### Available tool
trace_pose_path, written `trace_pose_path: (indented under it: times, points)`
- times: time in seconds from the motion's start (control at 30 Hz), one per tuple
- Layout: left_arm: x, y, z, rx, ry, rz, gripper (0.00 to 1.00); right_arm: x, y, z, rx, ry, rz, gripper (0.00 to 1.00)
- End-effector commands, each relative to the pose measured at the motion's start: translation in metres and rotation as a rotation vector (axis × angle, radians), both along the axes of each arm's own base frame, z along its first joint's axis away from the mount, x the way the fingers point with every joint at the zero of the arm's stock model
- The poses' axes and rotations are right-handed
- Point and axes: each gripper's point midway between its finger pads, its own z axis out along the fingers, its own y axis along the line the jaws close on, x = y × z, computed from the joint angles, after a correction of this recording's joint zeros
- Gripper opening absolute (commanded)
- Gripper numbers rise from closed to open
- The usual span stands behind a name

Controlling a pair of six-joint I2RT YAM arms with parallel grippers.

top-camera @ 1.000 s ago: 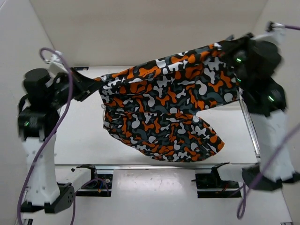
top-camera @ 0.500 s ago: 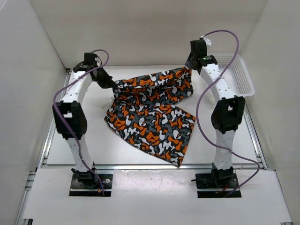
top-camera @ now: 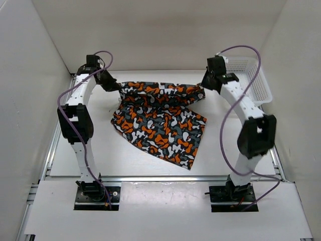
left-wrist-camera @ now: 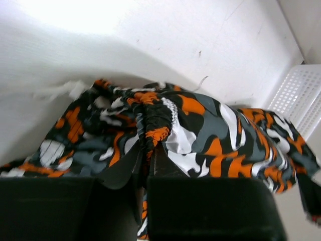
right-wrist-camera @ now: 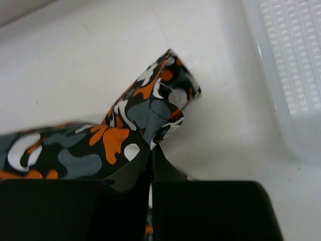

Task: Fold and stack the shorts
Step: Fold the shorts

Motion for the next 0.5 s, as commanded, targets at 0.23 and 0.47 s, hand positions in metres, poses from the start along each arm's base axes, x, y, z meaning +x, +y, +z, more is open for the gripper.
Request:
trace_pose_path:
  times: [0.23, 0.47]
  points:
    - [-0.080, 0.015, 0.015, 0.070, 0.015, -0.015, 0.10, -0.182, 0.025, -0.009, 0.005, 0.044, 0.098, 0.00]
    - [-0.128, 0.031, -0.010, 0.135, 0.084, -0.019, 0.10, -0.282, 0.059, -0.063, -0.033, 0.154, 0.176, 0.00]
